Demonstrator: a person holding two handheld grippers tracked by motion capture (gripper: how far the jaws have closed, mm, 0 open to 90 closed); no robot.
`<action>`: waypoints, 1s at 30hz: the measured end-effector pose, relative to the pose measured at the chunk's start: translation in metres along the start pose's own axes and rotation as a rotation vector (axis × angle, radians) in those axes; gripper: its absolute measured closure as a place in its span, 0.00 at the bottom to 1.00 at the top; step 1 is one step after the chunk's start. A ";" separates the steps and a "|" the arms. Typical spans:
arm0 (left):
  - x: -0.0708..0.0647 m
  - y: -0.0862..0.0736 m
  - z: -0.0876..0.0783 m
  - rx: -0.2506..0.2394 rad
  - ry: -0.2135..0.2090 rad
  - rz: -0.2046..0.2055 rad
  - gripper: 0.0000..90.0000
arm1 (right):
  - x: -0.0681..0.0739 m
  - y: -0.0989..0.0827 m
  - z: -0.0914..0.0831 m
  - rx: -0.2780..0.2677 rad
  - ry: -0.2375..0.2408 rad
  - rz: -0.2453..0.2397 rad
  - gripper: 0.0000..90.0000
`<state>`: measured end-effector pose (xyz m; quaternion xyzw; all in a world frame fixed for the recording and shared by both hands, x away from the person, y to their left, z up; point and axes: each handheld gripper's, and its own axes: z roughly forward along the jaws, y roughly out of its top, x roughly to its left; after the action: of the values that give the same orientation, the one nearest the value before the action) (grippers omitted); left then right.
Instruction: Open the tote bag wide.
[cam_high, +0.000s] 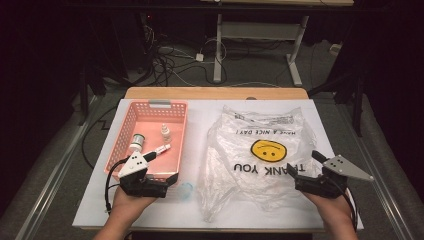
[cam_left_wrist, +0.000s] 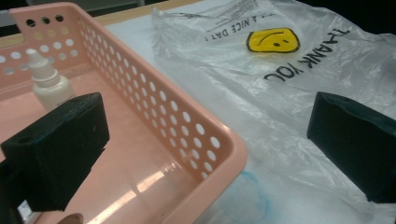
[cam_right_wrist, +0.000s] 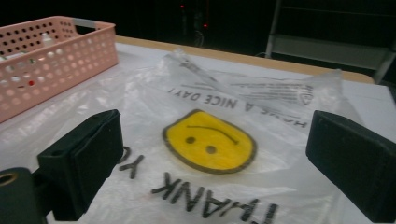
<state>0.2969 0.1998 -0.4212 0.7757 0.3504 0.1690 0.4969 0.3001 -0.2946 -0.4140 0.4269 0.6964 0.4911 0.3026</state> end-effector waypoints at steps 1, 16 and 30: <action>0.000 0.000 0.000 0.000 0.000 0.000 0.00 | -0.005 0.000 -0.001 0.001 -0.012 0.005 0.07; 0.004 0.007 0.002 -0.008 0.014 -0.015 0.00 | -0.066 -0.025 -0.045 0.097 -0.137 0.120 0.35; -0.001 0.004 -0.002 -0.023 0.029 0.041 0.00 | -0.062 -0.057 -0.043 0.246 -0.107 0.176 0.30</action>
<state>0.2966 0.1993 -0.4163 0.7746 0.3397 0.1944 0.4968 0.2751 -0.3773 -0.4531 0.5456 0.6940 0.4034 0.2407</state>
